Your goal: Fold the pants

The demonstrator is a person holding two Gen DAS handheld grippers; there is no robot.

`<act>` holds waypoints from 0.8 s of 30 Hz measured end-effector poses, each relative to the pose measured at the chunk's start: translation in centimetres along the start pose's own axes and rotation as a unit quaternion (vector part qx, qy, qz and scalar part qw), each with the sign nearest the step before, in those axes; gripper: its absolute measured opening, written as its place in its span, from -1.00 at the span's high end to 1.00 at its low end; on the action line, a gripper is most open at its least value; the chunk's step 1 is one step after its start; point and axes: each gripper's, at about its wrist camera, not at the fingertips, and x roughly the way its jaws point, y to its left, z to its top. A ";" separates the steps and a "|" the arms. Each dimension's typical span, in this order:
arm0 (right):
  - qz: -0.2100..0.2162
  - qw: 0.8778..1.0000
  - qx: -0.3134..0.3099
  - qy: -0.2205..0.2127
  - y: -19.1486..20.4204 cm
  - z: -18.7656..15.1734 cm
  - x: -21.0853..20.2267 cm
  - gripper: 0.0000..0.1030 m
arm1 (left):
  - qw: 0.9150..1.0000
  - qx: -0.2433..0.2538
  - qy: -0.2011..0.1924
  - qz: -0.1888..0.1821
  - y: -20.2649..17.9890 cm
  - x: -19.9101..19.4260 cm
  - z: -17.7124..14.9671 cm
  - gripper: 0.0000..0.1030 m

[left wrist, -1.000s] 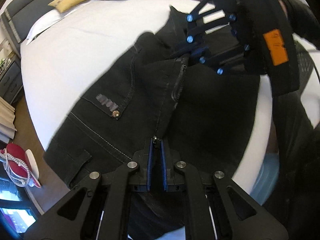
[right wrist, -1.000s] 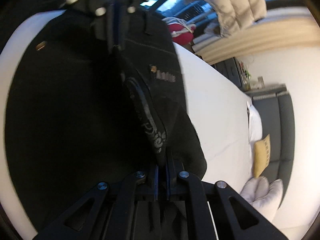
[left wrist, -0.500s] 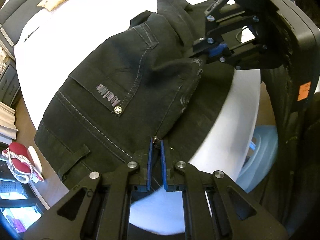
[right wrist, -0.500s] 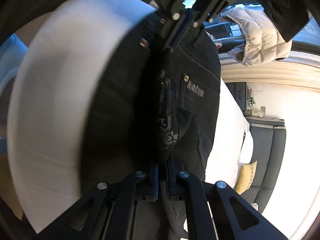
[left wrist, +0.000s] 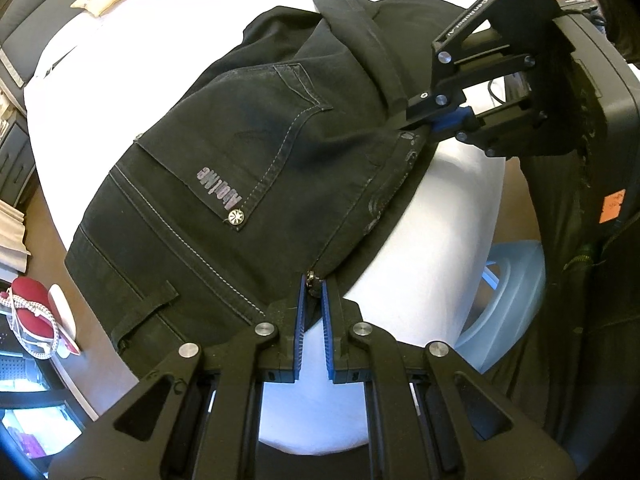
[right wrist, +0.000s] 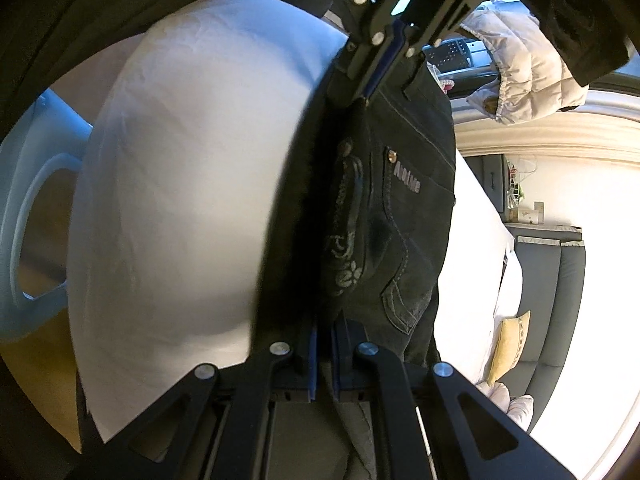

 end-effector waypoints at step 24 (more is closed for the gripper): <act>-0.018 0.997 0.065 0.034 1.4 2.2 2.6 0.82 | 0.998 -0.046 0.026 -0.022 0.5 -0.5 -2.1 0.77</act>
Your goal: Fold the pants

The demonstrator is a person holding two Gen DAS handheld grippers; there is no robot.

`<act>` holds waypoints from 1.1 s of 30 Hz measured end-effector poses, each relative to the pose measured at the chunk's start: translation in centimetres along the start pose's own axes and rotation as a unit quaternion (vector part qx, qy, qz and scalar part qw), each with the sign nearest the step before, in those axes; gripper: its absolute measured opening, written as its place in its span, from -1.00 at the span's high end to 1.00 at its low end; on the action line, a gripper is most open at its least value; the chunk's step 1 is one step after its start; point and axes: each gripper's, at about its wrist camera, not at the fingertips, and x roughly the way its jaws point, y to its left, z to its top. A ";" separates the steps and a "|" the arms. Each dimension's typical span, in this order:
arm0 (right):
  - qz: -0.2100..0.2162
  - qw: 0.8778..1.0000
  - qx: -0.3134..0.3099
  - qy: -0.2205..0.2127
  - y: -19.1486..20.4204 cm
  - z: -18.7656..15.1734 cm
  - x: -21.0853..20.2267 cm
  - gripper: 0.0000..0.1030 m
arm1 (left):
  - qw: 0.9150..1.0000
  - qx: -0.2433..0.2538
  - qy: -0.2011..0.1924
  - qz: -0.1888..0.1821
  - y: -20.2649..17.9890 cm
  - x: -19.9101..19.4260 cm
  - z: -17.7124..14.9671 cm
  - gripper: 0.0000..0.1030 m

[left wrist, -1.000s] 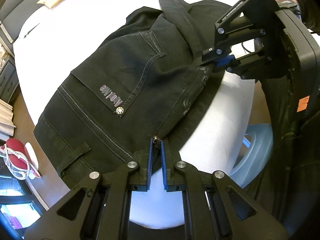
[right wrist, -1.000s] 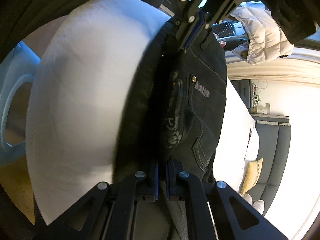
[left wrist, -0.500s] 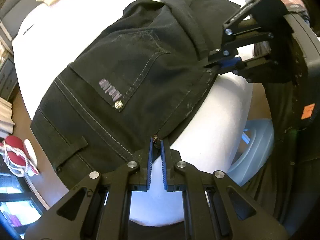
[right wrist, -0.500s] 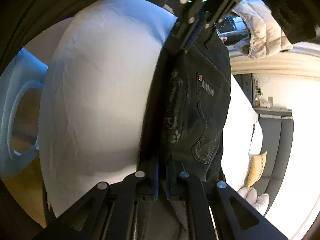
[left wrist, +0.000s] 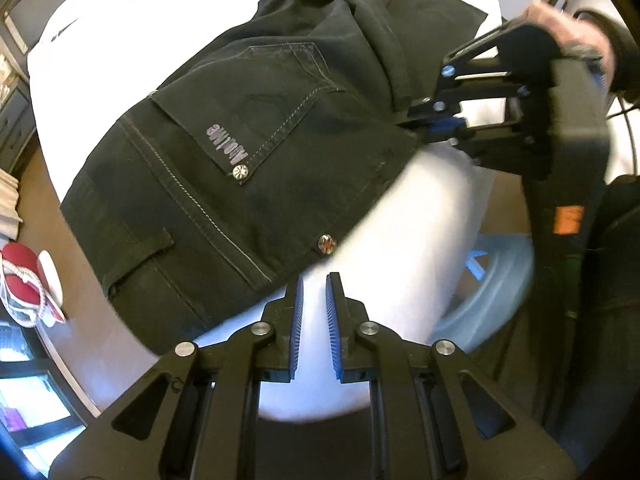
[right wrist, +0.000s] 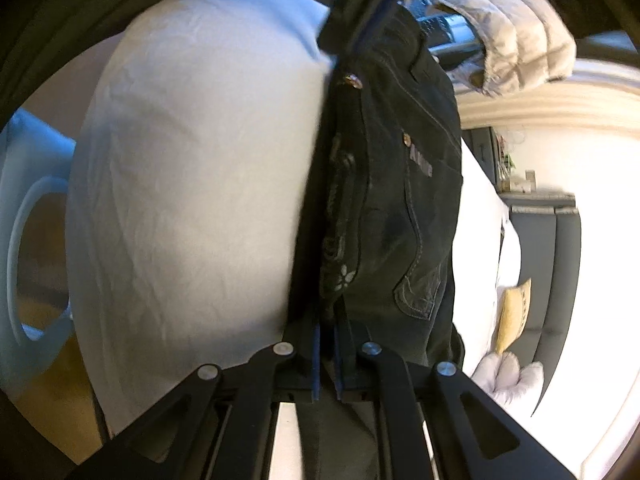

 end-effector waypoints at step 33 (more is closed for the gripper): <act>0.316 0.666 0.659 -0.149 -14.2 -9.5 2.8 -0.20 | 0.941 -0.294 -0.126 -0.111 4.5 4.9 2.0 0.78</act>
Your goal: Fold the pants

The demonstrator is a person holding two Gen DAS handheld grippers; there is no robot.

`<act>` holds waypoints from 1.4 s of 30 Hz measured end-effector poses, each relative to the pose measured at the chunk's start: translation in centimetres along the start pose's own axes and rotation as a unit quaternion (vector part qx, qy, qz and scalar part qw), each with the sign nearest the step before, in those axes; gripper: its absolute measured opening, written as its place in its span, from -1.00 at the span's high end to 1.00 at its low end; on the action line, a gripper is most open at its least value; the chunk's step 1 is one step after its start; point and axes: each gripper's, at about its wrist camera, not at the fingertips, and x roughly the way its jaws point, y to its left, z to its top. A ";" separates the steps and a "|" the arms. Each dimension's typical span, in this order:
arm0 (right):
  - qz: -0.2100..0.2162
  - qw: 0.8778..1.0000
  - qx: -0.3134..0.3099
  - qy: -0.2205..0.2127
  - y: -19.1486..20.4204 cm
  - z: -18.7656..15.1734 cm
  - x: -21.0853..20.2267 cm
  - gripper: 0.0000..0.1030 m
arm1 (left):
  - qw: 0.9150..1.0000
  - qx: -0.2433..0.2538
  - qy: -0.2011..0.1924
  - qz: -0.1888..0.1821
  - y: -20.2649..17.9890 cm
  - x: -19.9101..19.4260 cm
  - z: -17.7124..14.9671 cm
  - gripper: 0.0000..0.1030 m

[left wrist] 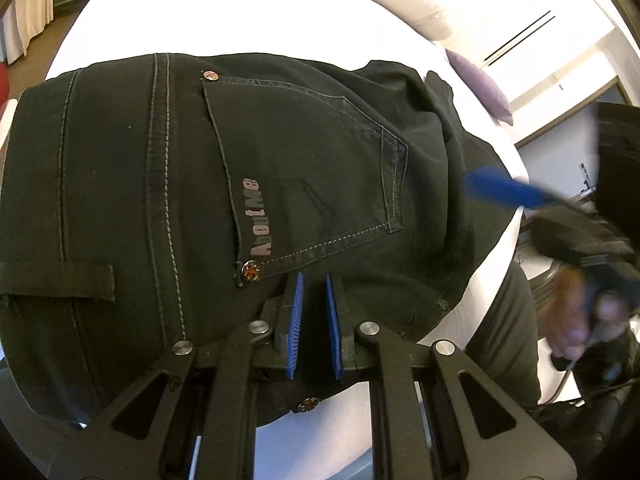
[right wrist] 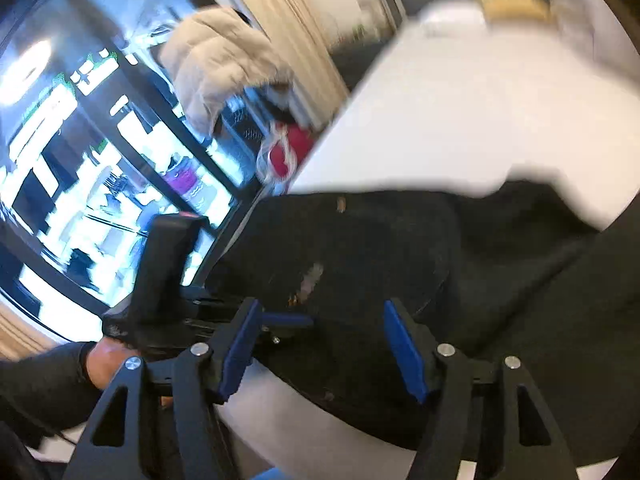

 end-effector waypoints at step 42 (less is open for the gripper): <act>-0.038 0.940 0.279 -0.191 -20.3 -3.0 -16.3 -0.13 | 0.985 0.124 0.106 -0.057 -10.9 13.2 19.8 0.77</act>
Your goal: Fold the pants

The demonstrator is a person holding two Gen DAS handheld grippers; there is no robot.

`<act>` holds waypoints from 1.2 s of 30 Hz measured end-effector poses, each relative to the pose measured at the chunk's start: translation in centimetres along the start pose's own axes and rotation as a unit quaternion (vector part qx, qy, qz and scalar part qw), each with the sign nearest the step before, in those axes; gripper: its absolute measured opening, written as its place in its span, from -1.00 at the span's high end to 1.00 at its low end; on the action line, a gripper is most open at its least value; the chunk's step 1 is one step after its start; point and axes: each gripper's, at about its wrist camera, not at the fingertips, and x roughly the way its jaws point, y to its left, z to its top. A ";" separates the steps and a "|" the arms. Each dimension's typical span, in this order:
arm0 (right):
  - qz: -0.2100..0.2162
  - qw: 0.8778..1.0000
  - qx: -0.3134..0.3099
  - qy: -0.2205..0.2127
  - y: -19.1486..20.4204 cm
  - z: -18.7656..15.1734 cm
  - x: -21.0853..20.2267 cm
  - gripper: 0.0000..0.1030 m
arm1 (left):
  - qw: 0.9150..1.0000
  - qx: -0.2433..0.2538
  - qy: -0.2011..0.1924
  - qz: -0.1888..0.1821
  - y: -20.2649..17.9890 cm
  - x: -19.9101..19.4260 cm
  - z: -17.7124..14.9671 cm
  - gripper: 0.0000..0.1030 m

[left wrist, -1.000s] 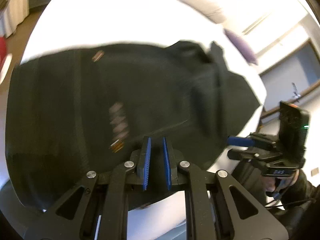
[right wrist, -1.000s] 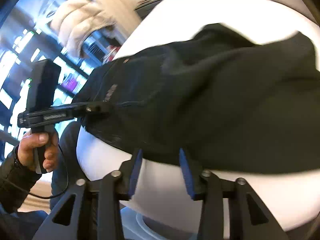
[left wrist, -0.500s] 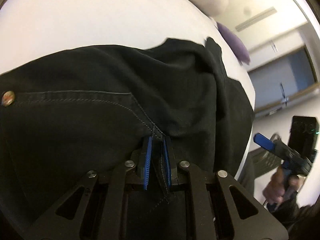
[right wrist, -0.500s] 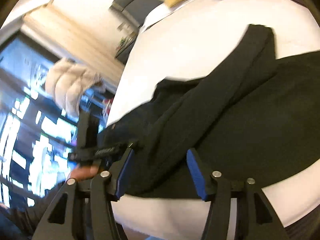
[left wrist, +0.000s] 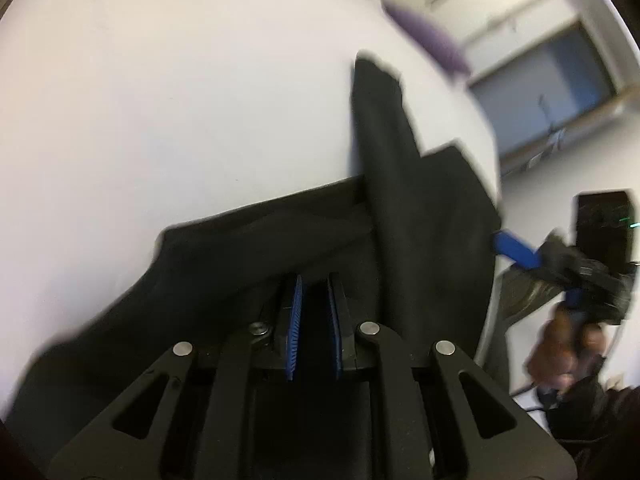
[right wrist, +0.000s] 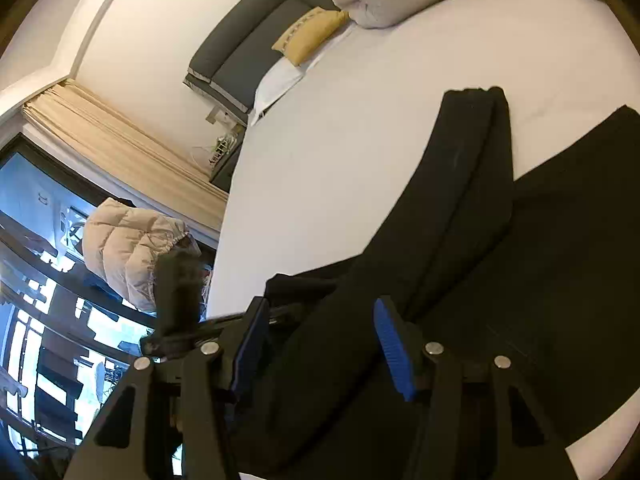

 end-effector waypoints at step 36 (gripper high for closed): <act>0.002 0.971 0.230 -0.063 -13.8 10.7 6.8 0.03 | 0.974 -0.192 -0.122 0.006 5.7 -8.5 -16.9 0.78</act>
